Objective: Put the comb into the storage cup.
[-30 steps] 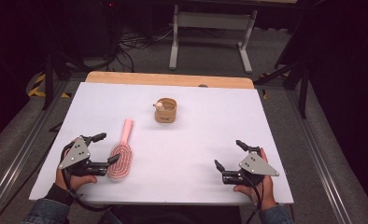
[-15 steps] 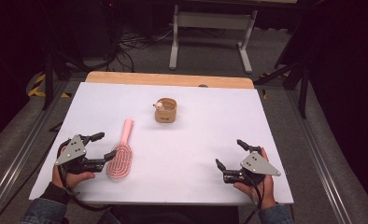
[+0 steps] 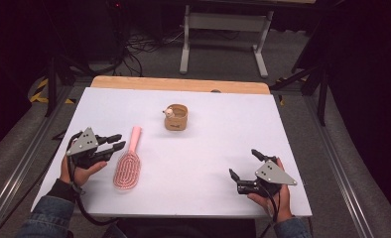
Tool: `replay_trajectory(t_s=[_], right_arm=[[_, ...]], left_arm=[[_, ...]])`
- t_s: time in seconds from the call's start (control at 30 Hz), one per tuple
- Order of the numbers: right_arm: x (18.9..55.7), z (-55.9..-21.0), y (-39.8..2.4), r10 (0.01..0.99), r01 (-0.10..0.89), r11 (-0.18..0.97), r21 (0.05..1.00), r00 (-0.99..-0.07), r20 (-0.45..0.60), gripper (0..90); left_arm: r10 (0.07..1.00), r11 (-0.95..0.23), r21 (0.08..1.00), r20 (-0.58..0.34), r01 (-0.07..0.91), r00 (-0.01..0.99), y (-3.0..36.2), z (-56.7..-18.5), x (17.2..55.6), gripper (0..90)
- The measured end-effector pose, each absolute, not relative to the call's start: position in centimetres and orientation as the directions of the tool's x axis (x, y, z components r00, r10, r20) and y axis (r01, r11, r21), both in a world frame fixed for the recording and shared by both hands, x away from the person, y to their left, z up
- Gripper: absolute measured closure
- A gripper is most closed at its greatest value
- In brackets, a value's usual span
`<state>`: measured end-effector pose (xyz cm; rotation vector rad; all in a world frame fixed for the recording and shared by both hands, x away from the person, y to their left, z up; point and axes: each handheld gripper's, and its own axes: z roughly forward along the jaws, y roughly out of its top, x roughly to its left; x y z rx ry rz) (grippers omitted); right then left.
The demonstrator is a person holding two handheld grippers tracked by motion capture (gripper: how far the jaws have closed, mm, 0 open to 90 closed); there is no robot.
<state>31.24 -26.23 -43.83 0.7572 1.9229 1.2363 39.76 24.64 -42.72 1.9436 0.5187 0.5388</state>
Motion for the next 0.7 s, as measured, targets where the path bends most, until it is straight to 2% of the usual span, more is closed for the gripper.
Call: replay_trajectory(t_s=[0.07, 0.17, 0.43, 0.7], right_arm=[[31.3, -43.9, -26.2, 0.78, 0.096, 0.372, 0.923, -0.572, -0.255, 7.0], [31.4, -44.1, -26.2, 0.785, 0.104, 0.378, 0.92, -0.562, -0.259, 7.6], [31.6, -44.4, -26.2, 0.79, 0.116, 0.385, 0.916, -0.554, -0.262, 7.9], [31.7, -44.7, -26.0, 0.785, 0.13, 0.4, 0.907, -0.56, -0.266, 8.0]], left_arm=[[0.554, -0.401, 0.907, 0.128, 0.128, 0.823, 24.4, -42.7, 40.8, 83.8], [0.534, -0.376, 0.916, 0.094, 0.136, 0.84, 24.1, -42.7, 42.3, 89.5], [0.5, -0.488, 0.86, 0.137, 0.148, 0.855, 21.0, -42.5, 46.2, 90.0], [0.49, -0.571, 0.799, 0.147, 0.189, 0.859, 18.7, -43.4, 48.4, 90.0]])
